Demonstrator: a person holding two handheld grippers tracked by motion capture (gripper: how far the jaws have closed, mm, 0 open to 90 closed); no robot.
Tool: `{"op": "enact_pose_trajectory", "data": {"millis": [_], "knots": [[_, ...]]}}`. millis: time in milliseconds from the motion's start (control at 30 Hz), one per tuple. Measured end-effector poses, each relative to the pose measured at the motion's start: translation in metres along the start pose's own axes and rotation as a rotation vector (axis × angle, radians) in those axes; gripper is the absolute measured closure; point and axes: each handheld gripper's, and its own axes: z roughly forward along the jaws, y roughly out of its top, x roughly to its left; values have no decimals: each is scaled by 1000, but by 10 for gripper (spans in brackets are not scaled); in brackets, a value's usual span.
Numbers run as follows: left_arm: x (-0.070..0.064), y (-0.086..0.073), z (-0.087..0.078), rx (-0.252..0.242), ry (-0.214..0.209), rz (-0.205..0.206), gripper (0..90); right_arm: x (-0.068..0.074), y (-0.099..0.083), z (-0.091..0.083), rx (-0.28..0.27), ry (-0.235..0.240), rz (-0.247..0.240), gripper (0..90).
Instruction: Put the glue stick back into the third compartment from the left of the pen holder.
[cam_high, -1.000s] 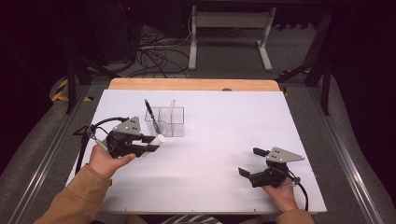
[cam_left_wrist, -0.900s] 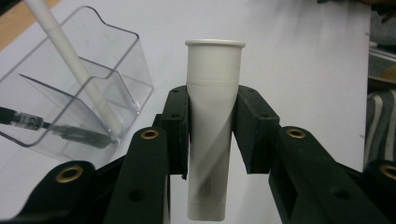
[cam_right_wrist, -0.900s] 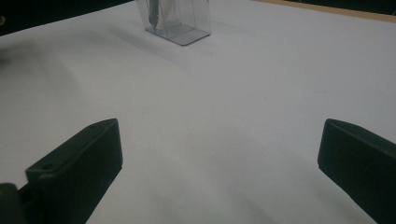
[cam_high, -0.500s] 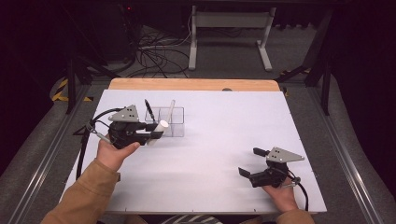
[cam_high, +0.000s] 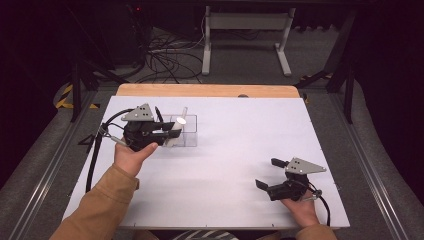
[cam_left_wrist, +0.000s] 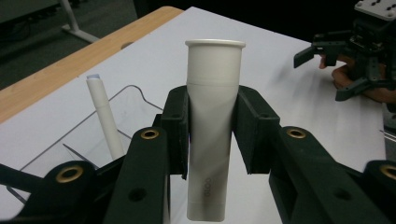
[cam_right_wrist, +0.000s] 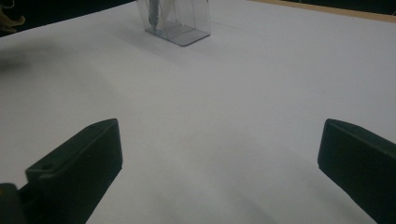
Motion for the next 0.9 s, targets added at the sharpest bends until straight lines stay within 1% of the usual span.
{"op": "enact_pose_trajectory", "data": {"millis": [67, 100, 133, 200, 233, 300, 333, 367, 400, 433, 467, 500, 533, 567, 600, 733, 767, 800, 833, 900], "knots": [[2, 1, 2, -15, 12, 8, 679, 0, 0, 0, 0, 1, 0, 5], [2, 2, 3, -26, 4, -6, 679, 0, 0, 0, 0, 1, 0, 5], [3, 2, 4, -34, 9, -2, 679, 0, 0, 0, 0, 1, 0, 5], [3, 4, 8, -49, 8, -14, 679, 0, 0, 0, 0, 1, 0, 5], [5, 5, 9, -55, 16, -8, 679, 0, 0, 0, 0, 1, -1, 5], [5, 6, 13, -67, 17, -23, 679, 0, 0, 0, 0, 2, -1, 5], [7, 7, 14, -72, 22, -21, 679, 0, 0, 0, 0, 2, -1, 5], [7, 7, 16, -75, 16, -40, 679, 0, 0, 0, 0, 2, 0, 5], [8, 7, 19, -83, 19, -44, 678, 0, 0, 0, 0, 2, -1, 5], [9, 8, 20, -86, 34, -31, 679, 0, 0, 0, 0, 3, -1, 5], [8, 8, 23, -93, 26, -64, 678, 0, 0, 0, 0, 3, -1, 5], [11, 9, 24, -94, 40, -39, 678, 0, 0, 0, 1, 2, 3, 5], [10, 8, 27, -100, 34, -62, 679, 0, 0, 0, 0, 2, 2, 5], [12, 9, 28, -104, 45, -52, 678, 0, 0, 0, 0, 2, 3, 5], [12, 9, 30, -109, 46, -65, 678, 0, 0, 0, 0, 2, 3, 5], [17, 8, 37, -114, 59, -81, 678, 0, 0, 0, 0, 4, 1, 5], [18, 8, 39, -118, 61, -92, 679, 0, 0, 0, 1, 4, 1, 5], [20, 8, 40, -118, 69, -87, 678, 0, 0, 0, 0, 4, 1, 5], [21, 7, 42, -125, 65, -106, 678, 0, 0, 0, 0, 4, 1, 5], [23, 7, 45, -134, 67, -116, 678, 0, 0, 0, -2, 6, -3, 5]]}}
